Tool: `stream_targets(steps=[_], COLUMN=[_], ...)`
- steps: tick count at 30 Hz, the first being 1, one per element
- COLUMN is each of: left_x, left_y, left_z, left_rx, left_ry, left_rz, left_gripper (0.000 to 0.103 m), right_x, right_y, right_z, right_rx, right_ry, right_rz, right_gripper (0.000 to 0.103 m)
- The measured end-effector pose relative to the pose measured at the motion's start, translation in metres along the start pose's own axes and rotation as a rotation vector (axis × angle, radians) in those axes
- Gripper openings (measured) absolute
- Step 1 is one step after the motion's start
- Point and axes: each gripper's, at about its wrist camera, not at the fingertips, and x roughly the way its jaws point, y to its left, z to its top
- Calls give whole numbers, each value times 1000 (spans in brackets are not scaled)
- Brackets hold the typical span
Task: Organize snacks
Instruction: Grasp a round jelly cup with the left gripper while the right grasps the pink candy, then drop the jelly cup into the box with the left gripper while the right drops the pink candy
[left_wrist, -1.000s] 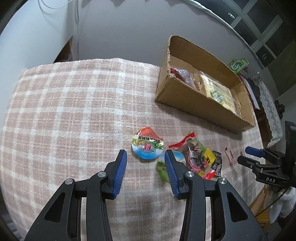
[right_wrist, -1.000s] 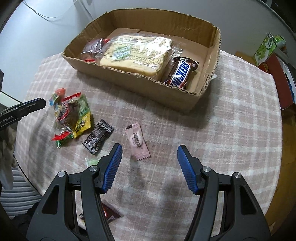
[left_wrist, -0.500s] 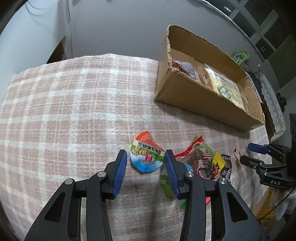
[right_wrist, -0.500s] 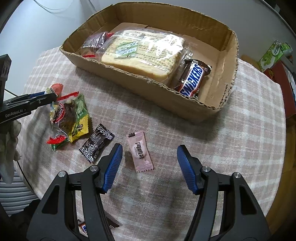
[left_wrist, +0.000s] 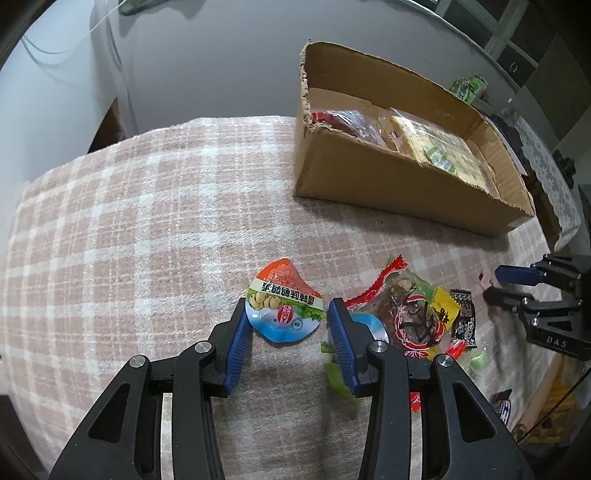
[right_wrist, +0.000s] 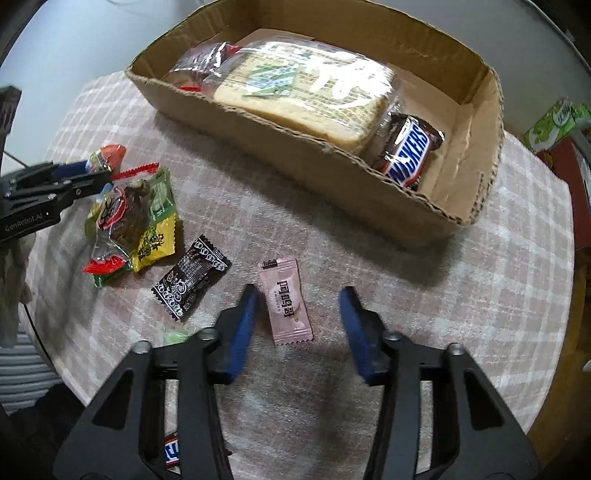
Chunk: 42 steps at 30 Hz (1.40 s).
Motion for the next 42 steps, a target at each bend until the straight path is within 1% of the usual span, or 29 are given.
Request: stream_targets(steps=[2,4,7,13,19,24,27,36,42], left_x=[0,0,0,-6,-20,-32,-42,-68,-73], left_y=[-2,-3,-1,13,25,26,27,17,3], left_z=[0,-2,-3,-7,-13,-15,-16,6,33], left_rx=[2,-2,-11,-72,-90,-90,-88,-65,-48], left_ry=[-6,-10,-14,-30,-47,-65,-82,-144,-183], left_rz=[9,13,13,-9,-20,-37,-51,-98,-111], left_gripper=[37,37,36,36,36,36,36,36,36], right_x=[1,2,1,-6,-20,-36,-48,-88,-111], right_y=[6,7,7,-1,-9,-16,-26,-46,-62], right_z=[2,3,2,-4,-5,-3,-9,0,16], right_rx=[-13,-10,-4,31,51,60,66,100,122], right_ry=[0,-2,-3,-13,-44,-62,-72,-147,-200], right_rz=[-5,-14,-13,5,22,32,39,57,54], right_gripper=[28,20,20,20,20,20,20,20,20])
